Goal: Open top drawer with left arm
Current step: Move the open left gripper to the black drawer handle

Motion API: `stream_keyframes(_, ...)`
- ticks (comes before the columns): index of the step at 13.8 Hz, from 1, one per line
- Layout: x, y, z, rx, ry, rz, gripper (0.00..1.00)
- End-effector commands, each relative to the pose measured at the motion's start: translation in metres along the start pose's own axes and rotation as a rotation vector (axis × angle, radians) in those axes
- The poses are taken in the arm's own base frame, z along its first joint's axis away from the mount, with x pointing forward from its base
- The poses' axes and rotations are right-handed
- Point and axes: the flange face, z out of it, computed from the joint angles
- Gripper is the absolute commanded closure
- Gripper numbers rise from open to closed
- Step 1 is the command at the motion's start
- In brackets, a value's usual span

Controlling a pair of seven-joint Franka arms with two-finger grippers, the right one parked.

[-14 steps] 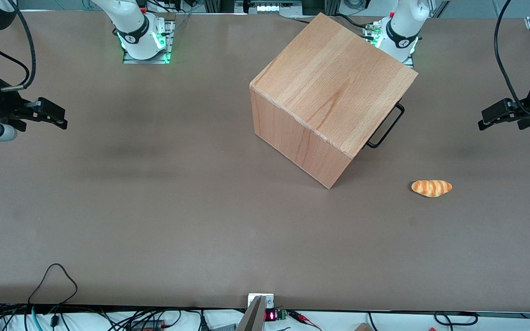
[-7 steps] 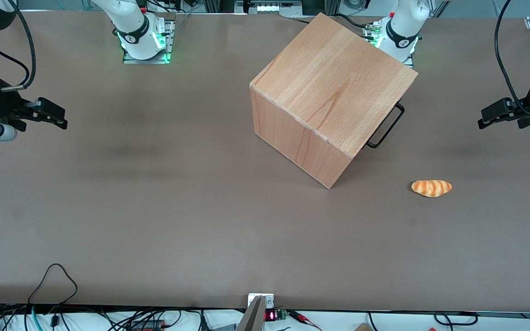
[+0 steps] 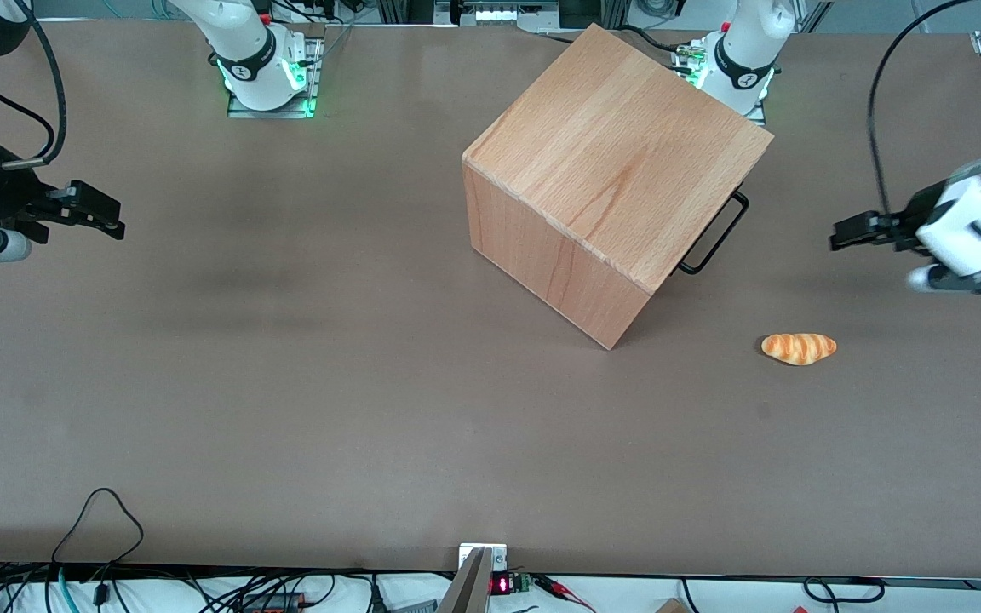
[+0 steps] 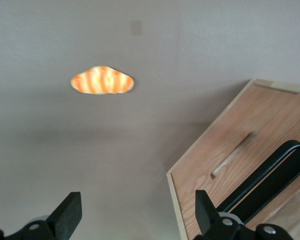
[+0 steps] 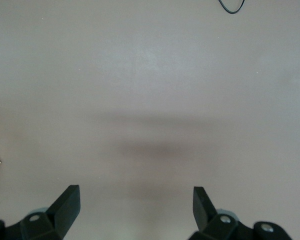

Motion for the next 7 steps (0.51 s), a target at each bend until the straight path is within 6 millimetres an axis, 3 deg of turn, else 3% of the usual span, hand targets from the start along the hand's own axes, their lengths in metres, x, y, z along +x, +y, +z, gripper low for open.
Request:
stream_keyframes(1,-0.001,0.032,0.030,-0.006,-0.014,0.102,0.00)
stream_keyframes(7,-0.002,0.070,0.072,-0.063,-0.022,0.295,0.00)
